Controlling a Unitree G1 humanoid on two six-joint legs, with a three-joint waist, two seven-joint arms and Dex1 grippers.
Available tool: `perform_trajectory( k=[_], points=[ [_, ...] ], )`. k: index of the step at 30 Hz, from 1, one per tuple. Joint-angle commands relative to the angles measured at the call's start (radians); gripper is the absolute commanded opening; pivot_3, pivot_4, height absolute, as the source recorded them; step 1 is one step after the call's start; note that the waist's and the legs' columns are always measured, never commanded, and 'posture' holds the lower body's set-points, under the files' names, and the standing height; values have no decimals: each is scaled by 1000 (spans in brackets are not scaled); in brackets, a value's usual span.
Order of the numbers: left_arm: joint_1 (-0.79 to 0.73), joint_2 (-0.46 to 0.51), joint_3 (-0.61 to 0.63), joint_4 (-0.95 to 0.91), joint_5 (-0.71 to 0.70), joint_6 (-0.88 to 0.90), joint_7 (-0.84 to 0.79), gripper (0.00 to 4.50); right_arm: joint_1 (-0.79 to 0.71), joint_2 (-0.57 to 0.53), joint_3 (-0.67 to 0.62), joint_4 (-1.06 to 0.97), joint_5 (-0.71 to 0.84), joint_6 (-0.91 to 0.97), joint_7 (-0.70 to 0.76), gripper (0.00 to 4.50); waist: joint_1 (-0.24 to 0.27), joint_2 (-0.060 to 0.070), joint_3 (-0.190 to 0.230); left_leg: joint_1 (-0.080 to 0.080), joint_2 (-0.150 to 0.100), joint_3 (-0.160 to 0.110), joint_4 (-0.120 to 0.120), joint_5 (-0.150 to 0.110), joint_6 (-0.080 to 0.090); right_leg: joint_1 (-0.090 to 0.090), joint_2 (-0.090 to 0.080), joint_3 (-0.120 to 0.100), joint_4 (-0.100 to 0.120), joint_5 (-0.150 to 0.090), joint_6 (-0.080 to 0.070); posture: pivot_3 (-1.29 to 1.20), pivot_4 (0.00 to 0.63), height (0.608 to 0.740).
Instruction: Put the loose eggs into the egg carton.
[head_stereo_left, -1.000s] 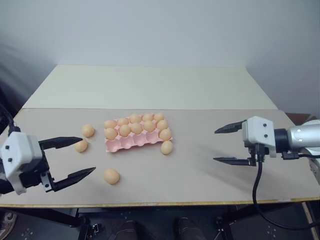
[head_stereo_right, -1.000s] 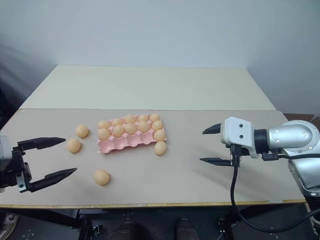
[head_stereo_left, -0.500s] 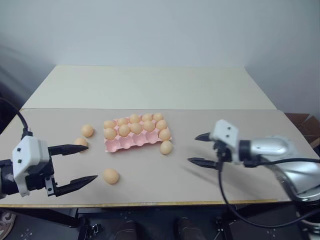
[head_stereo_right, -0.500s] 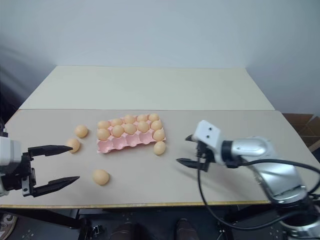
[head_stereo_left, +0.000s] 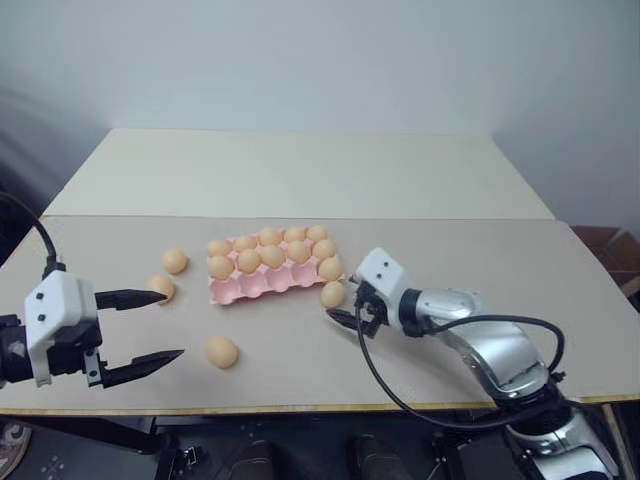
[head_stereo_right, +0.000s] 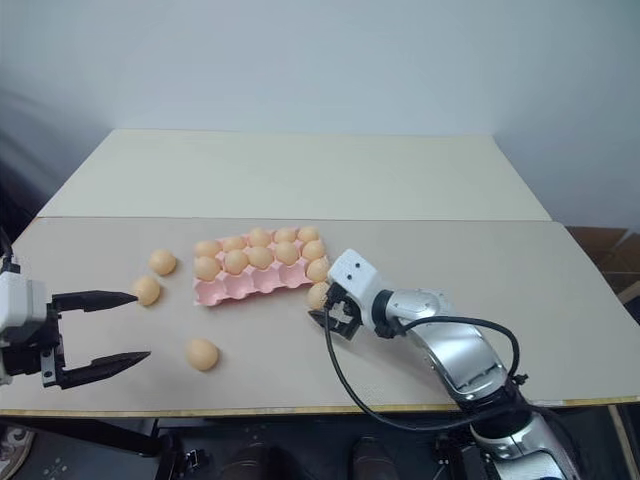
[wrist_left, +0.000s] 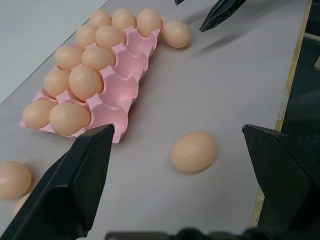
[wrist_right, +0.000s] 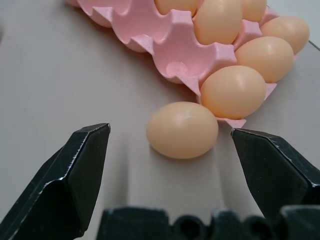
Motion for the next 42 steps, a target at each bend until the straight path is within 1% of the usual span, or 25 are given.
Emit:
perform_trajectory(
  k=[1,3,9,13,23,24,25,26,28,29,36,42],
  points=[
    [15,-11,42,-39,1,-11,7,4458,-30,49,8,15,-31,-8,-41,4500,0,0,0,0,0,0,0,0,0,0,0,0,0,0,0,0,150,740],
    [23,-15,47,-47,4,-9,8,4458,-33,72,16,34,-48,-10,-58,4500,1,0,0,0,0,0,0,0,1,0,0,0,0,0,0,0,150,740],
    [31,-21,57,-56,10,-11,13,4458,-31,96,43,84,-91,-13,-78,4500,3,0,0,0,0,0,0,0,0,0,0,0,0,0,0,0,150,740],
    [31,-24,52,-57,14,-14,18,4458,-27,120,40,112,-104,-13,-84,4500,2,0,0,0,0,0,0,0,0,0,0,0,0,0,0,0,150,740],
    [7,-15,40,-38,19,-19,25,4458,-24,155,60,151,-138,-18,-74,4500,1,0,0,0,0,0,0,0,0,0,0,0,0,0,0,0,150,740],
    [6,-15,44,-40,19,-16,24,4500,-23,157,65,156,-143,-21,-73,4106,1,0,0,0,0,0,0,0,0,0,0,-1,0,0,0,0,150,740],
    [10,-16,49,-44,18,-14,23,4500,-22,159,70,159,-147,-25,-72,3904,1,0,0,0,0,0,0,0,0,0,0,0,0,0,0,0,150,740],
    [18,-21,56,-51,19,-13,22,4500,-22,160,73,161,-150,-26,-72,3608,0,0,0,0,0,0,0,0,0,0,0,0,0,0,0,0,150,740],
    [33,-30,66,-64,20,-10,27,4500,-21,160,71,164,-151,-24,-70,2864,0,0,0,0,0,0,0,0,0,0,0,0,0,0,0,0,150,740],
    [41,-36,70,-70,21,-9,31,4500,-22,159,68,168,-151,-22,-69,2646,-1,0,0,0,0,0,0,0,0,0,0,0,0,0,0,0,150,740],
    [77,-62,96,-110,15,-2,49,4500,-20,98,52,150,-163,-37,-35,2626,1,0,0,0,0,0,0,0,0,0,0,-1,0,0,0,0,150,740],
    [100,-63,102,-79,18,-9,26,4500,-16,32,18,33,-149,14,-8,2626,3,0,0,0,0,0,0,0,-1,0,-1,-1,-1,0,0,0,150,740]
  ],
)
